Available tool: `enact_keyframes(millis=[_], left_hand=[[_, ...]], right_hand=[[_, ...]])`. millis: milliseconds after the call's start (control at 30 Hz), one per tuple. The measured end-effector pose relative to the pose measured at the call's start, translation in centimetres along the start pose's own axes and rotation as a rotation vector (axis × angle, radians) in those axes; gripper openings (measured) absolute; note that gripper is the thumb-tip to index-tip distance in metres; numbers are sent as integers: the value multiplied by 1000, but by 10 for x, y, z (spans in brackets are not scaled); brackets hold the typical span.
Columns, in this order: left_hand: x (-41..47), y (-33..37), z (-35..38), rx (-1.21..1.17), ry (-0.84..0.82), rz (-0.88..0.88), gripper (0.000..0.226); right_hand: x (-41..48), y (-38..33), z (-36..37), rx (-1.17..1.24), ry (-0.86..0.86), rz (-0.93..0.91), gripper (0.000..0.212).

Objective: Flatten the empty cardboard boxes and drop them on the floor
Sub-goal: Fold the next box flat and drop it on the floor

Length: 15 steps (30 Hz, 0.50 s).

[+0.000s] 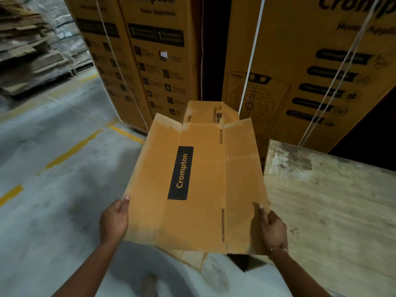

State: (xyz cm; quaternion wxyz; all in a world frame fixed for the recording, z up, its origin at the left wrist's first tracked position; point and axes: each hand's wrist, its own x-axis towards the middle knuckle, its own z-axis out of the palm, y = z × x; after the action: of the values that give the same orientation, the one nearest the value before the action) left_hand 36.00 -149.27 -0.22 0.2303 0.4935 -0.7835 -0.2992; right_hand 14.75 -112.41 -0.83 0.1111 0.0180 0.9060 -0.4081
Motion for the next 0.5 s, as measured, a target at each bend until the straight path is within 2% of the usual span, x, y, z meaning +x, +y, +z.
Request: enact_keyframes(millis=[100, 233, 267, 400, 500], left_hand=[[49, -27, 10, -6, -92, 6, 56], [132, -60, 35, 43, -209, 44, 54], [150, -67, 43, 65, -228, 79, 54], [205, -89, 79, 118, -308, 136, 51], [228, -113, 108, 138, -362, 119, 53]], right_hand=[[-9, -3, 48, 16, 16, 108, 58], [-15, -13, 121, 17, 58, 244, 83], [-13, -17, 137, 16, 54, 283, 83], [-1, -32, 187, 14, 24, 407, 58], [10, -30, 215, -4, 26, 471, 61]])
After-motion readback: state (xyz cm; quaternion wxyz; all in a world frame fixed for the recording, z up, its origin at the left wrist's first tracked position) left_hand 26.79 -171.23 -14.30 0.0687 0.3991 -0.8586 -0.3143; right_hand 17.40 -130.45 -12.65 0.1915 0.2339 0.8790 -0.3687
